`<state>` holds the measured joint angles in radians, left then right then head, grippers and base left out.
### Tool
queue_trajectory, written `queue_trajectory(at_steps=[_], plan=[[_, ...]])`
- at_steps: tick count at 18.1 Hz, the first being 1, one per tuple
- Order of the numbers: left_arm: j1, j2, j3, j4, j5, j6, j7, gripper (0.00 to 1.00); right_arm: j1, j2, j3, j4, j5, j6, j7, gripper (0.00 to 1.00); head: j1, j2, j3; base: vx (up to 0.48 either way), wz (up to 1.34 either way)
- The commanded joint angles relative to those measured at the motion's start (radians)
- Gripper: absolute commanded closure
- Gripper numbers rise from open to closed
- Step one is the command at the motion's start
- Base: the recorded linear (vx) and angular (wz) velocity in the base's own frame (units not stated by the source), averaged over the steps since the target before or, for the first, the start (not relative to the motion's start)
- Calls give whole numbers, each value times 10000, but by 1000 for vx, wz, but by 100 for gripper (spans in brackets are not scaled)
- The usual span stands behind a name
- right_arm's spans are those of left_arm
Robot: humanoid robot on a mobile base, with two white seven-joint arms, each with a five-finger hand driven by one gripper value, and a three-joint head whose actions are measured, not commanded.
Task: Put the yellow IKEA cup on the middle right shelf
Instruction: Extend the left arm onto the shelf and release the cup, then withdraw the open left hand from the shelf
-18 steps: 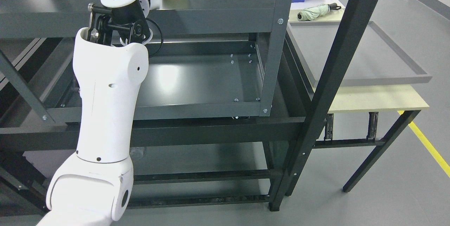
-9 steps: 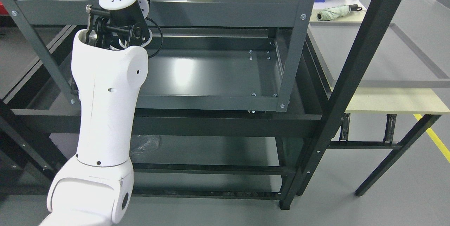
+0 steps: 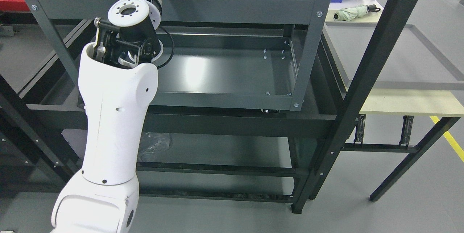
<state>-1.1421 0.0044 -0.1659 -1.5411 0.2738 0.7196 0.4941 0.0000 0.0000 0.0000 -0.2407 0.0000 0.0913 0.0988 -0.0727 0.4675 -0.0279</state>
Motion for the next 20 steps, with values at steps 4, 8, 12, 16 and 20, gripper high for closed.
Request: queue_trajectory(at_steps=[4, 8, 12, 16, 20], plan=[[2091, 1121, -535, -2182, -8, -1839, -1223, 1, 108, -175, 168, -1, -245, 7, -2154, 1, 0, 0, 0, -83, 53], [3427, 1475, -503, -2352, -8, -3236, -2470, 1, 108, -175, 168, 14, -245, 7, -2154, 0, 0, 0, 0, -97, 45], [4774, 1582, -932, -2352, -23, -4187, -2517, 1, 108, -175, 168, -1, -245, 7, -2154, 1, 0, 0, 0, -92, 17], [6508, 1781, -827, -1666, -222, -5566, -2517, 1, 108, -175, 168, -1, -245, 7, -2154, 1, 0, 0, 0, -80, 0], [6926, 1629, 473, 449, -223, -6305, -2532, 1, 108, -175, 168, -1, -245, 7, -2154, 1, 0, 0, 0, -25, 37]])
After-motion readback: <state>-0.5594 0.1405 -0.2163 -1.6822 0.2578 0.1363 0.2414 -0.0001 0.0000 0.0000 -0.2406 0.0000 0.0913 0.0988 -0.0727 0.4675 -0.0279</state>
